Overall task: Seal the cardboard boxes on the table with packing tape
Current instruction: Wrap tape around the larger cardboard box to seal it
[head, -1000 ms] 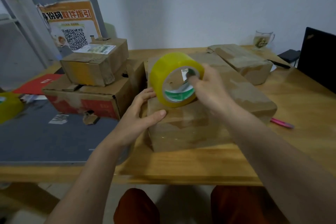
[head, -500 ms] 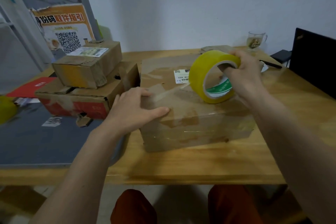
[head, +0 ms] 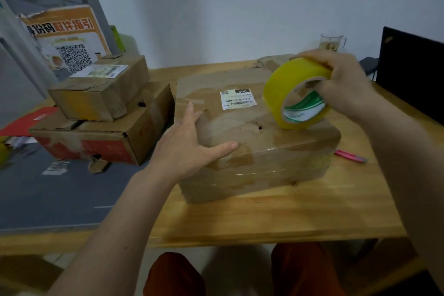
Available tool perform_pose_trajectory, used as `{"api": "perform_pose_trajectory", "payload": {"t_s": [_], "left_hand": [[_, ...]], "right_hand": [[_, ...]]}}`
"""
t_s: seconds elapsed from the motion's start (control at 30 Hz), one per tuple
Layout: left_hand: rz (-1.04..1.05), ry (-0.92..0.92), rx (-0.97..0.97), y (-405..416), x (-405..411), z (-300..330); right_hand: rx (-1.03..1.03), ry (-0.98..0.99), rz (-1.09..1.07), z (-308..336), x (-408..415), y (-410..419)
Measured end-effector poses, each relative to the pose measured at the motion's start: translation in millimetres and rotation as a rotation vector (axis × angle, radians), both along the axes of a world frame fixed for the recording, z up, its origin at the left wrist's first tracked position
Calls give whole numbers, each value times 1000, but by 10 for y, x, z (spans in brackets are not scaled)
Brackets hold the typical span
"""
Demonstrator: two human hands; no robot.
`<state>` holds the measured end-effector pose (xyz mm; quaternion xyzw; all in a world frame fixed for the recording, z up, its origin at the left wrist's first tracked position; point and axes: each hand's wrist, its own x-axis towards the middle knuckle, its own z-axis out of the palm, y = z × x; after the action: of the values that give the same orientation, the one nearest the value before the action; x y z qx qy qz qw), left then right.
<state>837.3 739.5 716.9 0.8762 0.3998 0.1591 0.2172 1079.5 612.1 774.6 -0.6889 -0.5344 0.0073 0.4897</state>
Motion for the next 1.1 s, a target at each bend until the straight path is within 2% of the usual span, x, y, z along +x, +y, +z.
{"api": "perform_pose_trajectory", "payload": {"t_s": [0.1,0.17,0.23,0.27,0.47,0.63,0.7,0.83,0.87,0.93,1.1], "left_hand": [[-2,8,0,-19,3,11],[-13,10,5,-19,-1,15],[-12,18,10,-15,-4,19],[-11,23,15,-14,-2,18],[-4,35,25,-14,8,7],[24,27,21,-34,15,4],[27,33,15,-33,22,5],[33,38,28,-38,30,1],[33,39,34,-42,31,-1],[32,40,36,-48,27,-4],[28,38,42,-54,31,7]], "right_hand": [[60,-21,-103,-74,41,-24],[117,123,-197,-189,17,3],[85,330,-234,-321,-10,18],[62,371,-240,-369,-13,13],[56,123,-214,-323,176,59],[198,89,-407,-349,354,-62],[232,211,-419,-391,404,-65],[356,827,-282,-532,320,-5],[360,898,-248,-548,317,2],[322,818,-232,-539,360,-6],[244,418,-299,-417,559,-88]]}}
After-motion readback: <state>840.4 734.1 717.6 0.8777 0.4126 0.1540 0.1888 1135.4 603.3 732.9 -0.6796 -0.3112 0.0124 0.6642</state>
